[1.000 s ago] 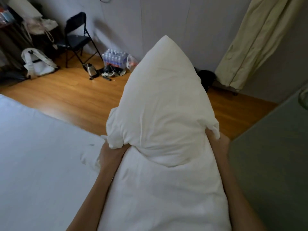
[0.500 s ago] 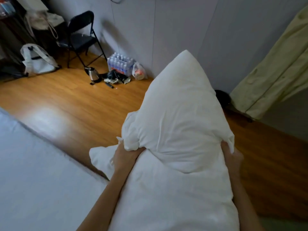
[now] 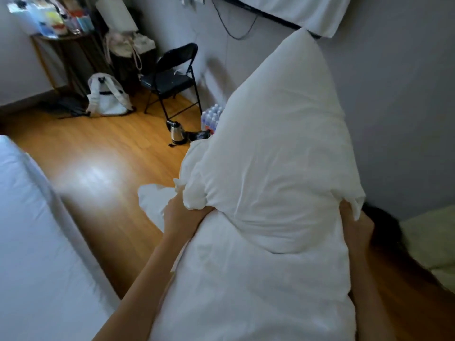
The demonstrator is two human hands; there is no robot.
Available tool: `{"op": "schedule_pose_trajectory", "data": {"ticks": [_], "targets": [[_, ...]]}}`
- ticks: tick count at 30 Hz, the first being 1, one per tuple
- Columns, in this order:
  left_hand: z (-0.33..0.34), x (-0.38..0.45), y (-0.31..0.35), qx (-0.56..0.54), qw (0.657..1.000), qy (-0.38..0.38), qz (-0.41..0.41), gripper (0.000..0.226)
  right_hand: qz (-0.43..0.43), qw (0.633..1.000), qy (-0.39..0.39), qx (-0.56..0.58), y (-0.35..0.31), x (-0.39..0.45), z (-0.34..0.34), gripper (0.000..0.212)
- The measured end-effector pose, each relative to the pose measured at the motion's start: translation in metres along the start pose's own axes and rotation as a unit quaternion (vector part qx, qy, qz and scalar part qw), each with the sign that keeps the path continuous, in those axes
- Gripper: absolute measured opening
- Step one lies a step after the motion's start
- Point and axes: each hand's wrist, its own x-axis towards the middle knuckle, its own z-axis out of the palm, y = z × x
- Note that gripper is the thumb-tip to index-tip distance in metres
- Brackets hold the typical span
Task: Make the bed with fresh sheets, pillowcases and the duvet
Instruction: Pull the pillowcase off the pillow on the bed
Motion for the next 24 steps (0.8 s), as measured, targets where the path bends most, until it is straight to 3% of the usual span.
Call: {"op": "schedule_pose_trajectory", "data": {"ticks": [6, 10, 13, 20, 24], "targets": [[-0.036, 0.120, -0.039, 0.021, 0.987, 0.144, -0.067, 0.082, -0.030, 0.989, -0.145, -0.011, -0.019, 0.108, 0.191, 0.018], [-0.073, 0.207, -0.049, 0.012, 0.958, 0.252, -0.134, 0.093, -0.122, 0.953, -0.278, -0.011, -0.071, 0.165, 0.351, 0.050], [-0.111, 0.250, -0.066, -0.007, 0.928, 0.313, -0.203, 0.095, -0.121, 0.918, -0.376, -0.039, -0.119, 0.178, 0.449, 0.049], [-0.164, 0.317, -0.118, 0.022, 0.860, 0.392, -0.327, 0.076, -0.095, 0.863, -0.495, -0.032, -0.144, 0.175, 0.642, 0.060], [-0.208, 0.383, -0.150, 0.018, 0.849, 0.404, -0.340, 0.076, -0.082, 0.844, -0.528, -0.048, -0.149, 0.169, 0.751, 0.057]]}}
